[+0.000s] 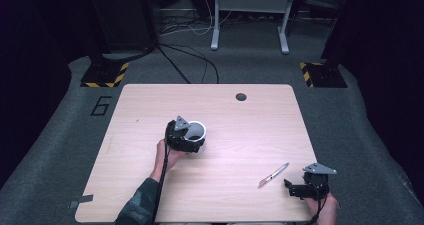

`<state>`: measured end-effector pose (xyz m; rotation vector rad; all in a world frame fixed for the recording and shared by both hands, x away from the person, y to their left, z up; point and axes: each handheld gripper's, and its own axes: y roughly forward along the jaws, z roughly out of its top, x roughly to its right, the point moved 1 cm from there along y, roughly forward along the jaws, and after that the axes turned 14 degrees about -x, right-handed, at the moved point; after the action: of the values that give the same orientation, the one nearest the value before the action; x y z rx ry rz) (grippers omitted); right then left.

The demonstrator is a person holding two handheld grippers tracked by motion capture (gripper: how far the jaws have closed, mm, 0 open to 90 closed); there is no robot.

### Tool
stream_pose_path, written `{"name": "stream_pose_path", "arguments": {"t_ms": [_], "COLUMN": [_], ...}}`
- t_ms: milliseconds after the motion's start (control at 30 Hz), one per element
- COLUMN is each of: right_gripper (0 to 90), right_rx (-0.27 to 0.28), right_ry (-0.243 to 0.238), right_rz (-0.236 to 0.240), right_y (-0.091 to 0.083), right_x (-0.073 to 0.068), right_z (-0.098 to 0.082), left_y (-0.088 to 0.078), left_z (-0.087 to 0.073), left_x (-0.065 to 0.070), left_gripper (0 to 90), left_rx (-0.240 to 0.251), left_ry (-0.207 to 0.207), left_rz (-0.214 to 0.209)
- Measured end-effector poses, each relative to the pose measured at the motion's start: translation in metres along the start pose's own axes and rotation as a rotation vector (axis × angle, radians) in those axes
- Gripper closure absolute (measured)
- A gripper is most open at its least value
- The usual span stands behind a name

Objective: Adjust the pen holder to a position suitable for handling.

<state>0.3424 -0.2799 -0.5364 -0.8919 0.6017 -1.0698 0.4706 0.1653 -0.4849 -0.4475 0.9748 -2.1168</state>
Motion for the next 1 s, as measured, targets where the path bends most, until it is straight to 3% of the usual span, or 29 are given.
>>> {"name": "stream_pose_path", "arguments": {"t_ms": [1000], "right_gripper": [0.0], "right_rx": [-0.001], "right_ry": [-0.002], "right_rz": [0.000], "right_y": [0.000], "right_x": [0.000], "right_z": [0.000], "left_y": [0.023], "left_z": [0.023], "left_x": [0.032], "left_gripper": [6.6], "left_rx": [0.025], "left_ry": [0.018], "left_rz": [-0.022]}}
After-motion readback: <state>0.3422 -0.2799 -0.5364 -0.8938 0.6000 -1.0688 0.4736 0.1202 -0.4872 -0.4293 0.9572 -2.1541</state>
